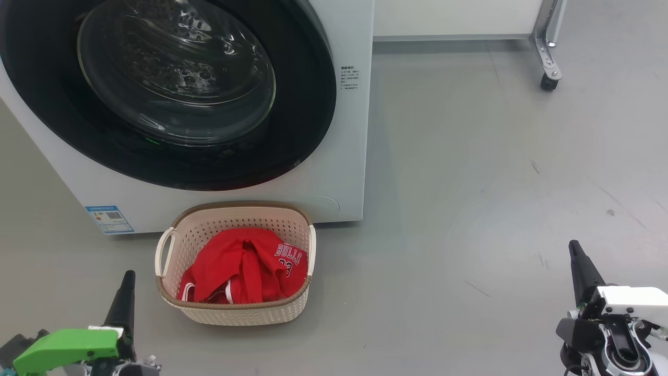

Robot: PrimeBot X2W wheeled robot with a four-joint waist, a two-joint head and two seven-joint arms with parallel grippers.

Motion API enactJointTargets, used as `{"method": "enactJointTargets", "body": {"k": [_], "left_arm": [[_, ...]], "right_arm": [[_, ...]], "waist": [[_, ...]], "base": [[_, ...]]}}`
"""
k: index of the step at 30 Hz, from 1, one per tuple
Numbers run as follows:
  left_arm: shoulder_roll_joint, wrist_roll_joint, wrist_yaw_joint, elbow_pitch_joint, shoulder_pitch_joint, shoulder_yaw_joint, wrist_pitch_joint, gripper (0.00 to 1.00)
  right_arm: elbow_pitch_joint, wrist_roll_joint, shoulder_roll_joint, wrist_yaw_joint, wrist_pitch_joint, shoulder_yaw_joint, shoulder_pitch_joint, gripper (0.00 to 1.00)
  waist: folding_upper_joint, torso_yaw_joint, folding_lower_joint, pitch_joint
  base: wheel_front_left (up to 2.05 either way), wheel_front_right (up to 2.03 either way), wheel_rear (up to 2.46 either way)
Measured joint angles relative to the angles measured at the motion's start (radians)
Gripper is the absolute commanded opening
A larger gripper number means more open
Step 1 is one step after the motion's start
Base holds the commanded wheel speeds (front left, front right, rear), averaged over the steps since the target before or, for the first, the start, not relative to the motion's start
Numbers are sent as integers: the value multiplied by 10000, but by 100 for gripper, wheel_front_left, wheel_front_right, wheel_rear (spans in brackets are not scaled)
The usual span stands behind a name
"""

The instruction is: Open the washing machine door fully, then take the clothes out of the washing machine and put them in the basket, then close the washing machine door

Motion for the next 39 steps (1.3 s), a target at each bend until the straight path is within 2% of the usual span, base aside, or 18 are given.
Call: {"method": "enactJointTargets", "body": {"k": [39], "left_arm": [[0,0,-2,102,-39,25,46,0]], "right_arm": [[56,0,4,2,4,-21,-14,0]], "waist": [[0,1,0,-3]], "base": [[0,0,0]]}}
